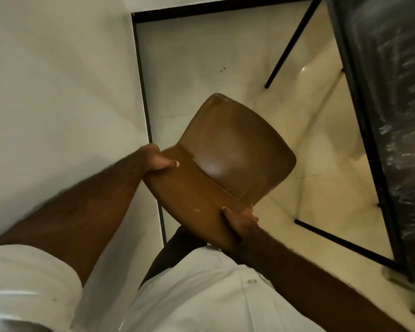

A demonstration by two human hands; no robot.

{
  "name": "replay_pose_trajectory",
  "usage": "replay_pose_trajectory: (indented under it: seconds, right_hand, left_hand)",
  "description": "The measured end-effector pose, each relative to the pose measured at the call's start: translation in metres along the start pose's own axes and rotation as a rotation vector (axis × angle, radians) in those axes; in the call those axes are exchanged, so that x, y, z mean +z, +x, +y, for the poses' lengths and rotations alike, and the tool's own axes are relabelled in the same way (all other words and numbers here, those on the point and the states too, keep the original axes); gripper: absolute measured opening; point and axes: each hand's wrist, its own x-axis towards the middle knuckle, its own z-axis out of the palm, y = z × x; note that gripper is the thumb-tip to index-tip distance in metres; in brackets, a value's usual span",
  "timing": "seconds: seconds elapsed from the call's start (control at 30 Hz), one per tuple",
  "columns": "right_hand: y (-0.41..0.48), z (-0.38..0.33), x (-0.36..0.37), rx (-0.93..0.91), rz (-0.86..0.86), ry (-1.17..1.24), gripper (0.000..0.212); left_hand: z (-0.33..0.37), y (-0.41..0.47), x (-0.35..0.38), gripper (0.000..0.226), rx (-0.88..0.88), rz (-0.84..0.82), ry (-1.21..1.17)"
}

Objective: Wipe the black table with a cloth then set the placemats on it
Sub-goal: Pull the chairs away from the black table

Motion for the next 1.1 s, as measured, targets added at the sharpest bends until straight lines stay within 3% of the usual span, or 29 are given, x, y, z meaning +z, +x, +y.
replay_pose_trajectory:
  seconds: [0.07, 0.13, 0.2, 0.3, 0.47, 0.6, 0.73, 1.1]
  right_hand:
    - [0.002, 0.007, 0.0, 0.055, -0.033, 0.263, 0.141]
    - [-0.031, -0.004, -0.014, 0.115, -0.058, 0.488, 0.104]
    - [-0.041, -0.006, -0.019, 0.193, -0.149, 0.62, 0.087]
    - [-0.046, -0.006, -0.018, 0.283, -0.246, 0.749, 0.087]
    - [-0.055, -0.027, -0.019, 0.302, -0.15, 0.841, 0.083]
    - [-0.068, -0.048, -0.052, 0.293, -0.073, 0.787, 0.063]
    - [-0.071, -0.059, -0.08, 0.315, -0.044, 0.751, 0.045]
    - [-0.034, -0.075, -0.155, 0.268, 0.038, 1.071, 0.036]
  left_hand:
    - [-0.006, 0.004, -0.004, 0.087, -0.058, -0.074, -0.171]
    - [-0.01, 0.005, -0.007, 0.085, -0.13, -0.172, -0.326]
    - [-0.011, 0.003, -0.01, 0.081, -0.181, -0.24, -0.4]
    - [-0.007, 0.0, -0.011, 0.077, -0.182, -0.249, -0.384]
    - [0.006, 0.0, -0.019, 0.074, -0.113, -0.155, -0.387]
    - [0.035, 0.004, -0.038, 0.065, -0.053, -0.139, -0.436]
    - [0.077, 0.002, -0.058, 0.05, 0.028, -0.108, -0.397]
    - [0.257, 0.005, -0.088, 0.052, 0.222, -0.036, -0.124]
